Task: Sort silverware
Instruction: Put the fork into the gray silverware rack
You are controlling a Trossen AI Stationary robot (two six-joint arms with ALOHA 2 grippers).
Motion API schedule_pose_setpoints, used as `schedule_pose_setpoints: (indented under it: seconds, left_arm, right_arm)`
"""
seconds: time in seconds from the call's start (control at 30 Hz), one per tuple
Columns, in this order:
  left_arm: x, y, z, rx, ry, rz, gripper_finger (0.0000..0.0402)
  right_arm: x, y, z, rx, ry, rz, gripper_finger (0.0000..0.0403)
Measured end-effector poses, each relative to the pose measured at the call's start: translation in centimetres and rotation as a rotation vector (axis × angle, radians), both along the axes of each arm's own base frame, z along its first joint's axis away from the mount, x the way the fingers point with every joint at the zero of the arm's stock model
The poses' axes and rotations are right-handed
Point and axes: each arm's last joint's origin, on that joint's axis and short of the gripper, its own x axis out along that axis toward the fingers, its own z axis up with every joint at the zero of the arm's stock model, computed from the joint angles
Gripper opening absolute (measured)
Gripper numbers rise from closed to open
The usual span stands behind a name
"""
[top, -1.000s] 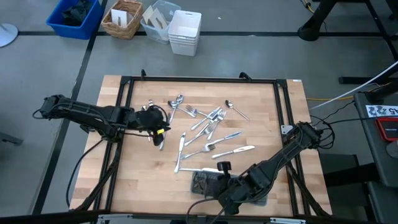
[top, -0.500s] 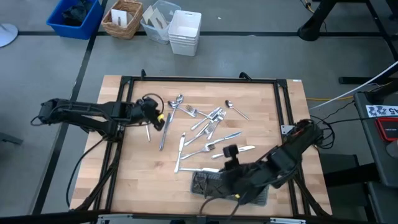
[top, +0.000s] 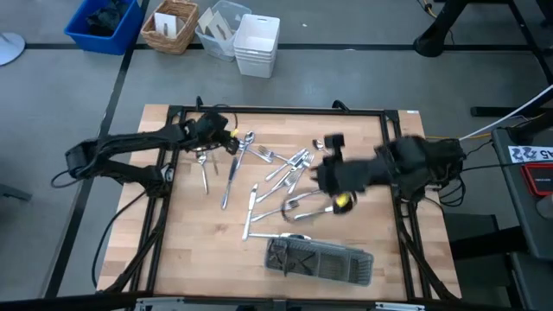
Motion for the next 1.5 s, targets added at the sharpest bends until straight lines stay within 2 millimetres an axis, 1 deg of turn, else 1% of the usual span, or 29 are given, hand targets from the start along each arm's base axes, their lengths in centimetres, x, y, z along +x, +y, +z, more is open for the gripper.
schedule_pose_setpoints:
  seconds: [0.17,0.23,0.33,0.43,0.57,0.7,0.83,1.03,1.3,1.4,1.5]
  left_arm:
    - [0.2,2.7,-1.9,-0.012,0.053,-0.007,0.0086]
    - [0.5,3.6,-2.4,-0.028,0.017,-0.03,0.0086]
    - [1.2,4.6,-3.3,-0.042,-0.025,-0.091,0.0086]
    - [1.8,5.3,-4.3,-0.013,-0.013,-0.163,0.0086]
    - [2.8,6.0,-5.2,0.088,0.013,-0.275,0.0086]
    - [3.7,6.8,-5.1,0.184,0.007,-0.325,0.0086]
    - [4.2,7.2,-5.2,0.209,0.034,-0.356,0.0086]
    - [4.2,7.2,-6.1,0.163,0.054,-0.348,0.0086]
    - [4.0,7.3,-6.3,0.105,0.029,-0.291,0.0086]
    - [4.0,7.0,-6.5,0.043,0.003,-0.285,0.0086]
    - [4.3,6.5,-6.5,-0.038,-0.069,-0.329,0.0086]
  right_arm:
    - [1.3,-4.8,-0.4,0.071,0.062,0.015,0.0092]
    - [1.8,-6.8,-0.9,0.104,0.088,0.027,0.0092]
    - [2.4,-9.7,-1.7,0.152,0.108,0.006,0.0092]
    - [2.6,-12.3,-2.7,0.201,0.128,-0.031,0.0092]
    - [2.8,-15.0,-4.2,0.261,0.175,-0.084,0.0092]
    - [2.9,-16.9,-5.9,0.295,0.217,-0.104,0.0092]
    - [3.3,-17.9,-7.4,0.333,0.231,-0.105,0.0092]
    - [3.5,-18.3,-9.0,0.336,0.282,-0.069,0.0092]
    - [3.7,-18.1,-9.3,0.36,0.27,-0.044,0.0092]
    - [3.7,-18.1,-9.3,0.363,0.269,-0.042,0.0092]
    - [3.7,-18.1,-9.3,0.363,0.269,-0.042,0.0092]
